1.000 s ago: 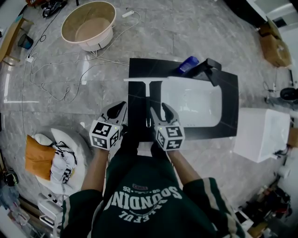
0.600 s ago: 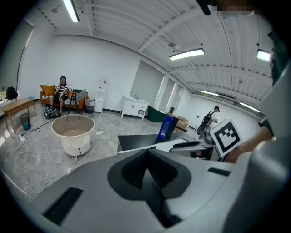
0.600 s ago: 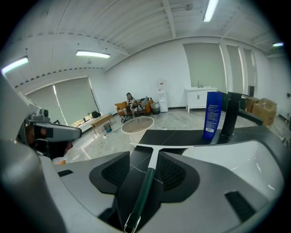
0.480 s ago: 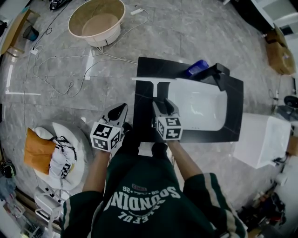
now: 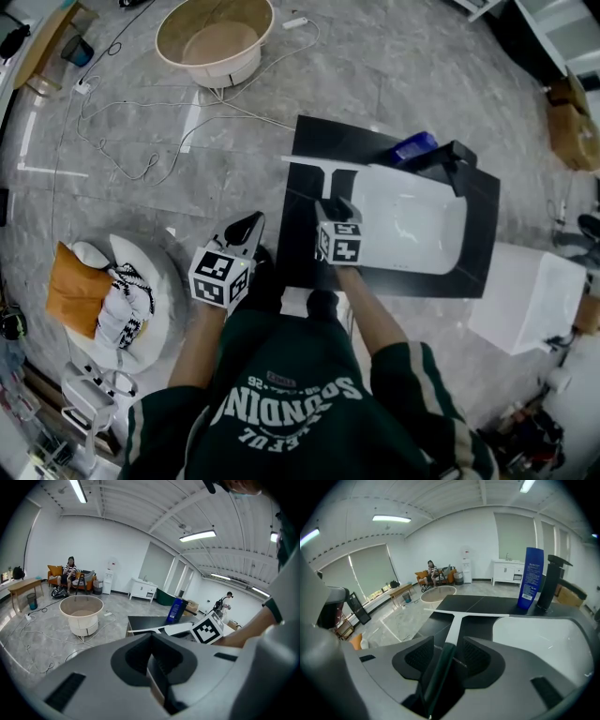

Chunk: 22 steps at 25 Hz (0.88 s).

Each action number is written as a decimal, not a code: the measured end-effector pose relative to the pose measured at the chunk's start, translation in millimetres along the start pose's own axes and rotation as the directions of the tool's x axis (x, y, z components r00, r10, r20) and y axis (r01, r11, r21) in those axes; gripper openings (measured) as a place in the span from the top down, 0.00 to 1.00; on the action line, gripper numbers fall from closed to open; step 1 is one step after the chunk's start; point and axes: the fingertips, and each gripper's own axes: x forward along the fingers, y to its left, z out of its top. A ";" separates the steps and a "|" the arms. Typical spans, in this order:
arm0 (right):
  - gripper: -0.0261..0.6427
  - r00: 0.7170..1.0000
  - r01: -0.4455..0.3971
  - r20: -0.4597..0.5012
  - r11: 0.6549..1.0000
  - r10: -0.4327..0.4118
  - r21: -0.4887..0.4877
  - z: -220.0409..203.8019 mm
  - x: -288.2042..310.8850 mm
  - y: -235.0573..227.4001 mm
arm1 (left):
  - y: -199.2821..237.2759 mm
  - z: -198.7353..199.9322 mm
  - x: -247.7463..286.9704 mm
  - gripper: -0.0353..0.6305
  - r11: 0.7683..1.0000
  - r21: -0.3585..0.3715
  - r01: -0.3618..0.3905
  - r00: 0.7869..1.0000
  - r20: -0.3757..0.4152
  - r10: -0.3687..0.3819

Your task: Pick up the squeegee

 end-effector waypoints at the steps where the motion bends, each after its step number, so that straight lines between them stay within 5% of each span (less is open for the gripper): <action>1: 0.69 1.000 0.004 -0.010 1.000 -0.004 -0.006 -1.6 3.0 -0.1 | 0.8 -1.1 -1.1 0.94 1.000 -0.002 -0.003 1.000 -0.001 0.003; 17: 0.70 0.976 0.124 -0.191 0.989 -0.108 0.075 2.3 29.2 -10.7 | 8.7 -17.1 -21.6 0.94 0.998 -0.036 -0.041 0.999 -0.014 0.041; 22: 0.77 0.963 0.099 -0.263 0.988 -0.064 0.120 -8.3 27.7 5.7 | 11.5 -16.8 -25.6 0.94 0.998 -0.034 -0.045 0.999 -0.014 0.044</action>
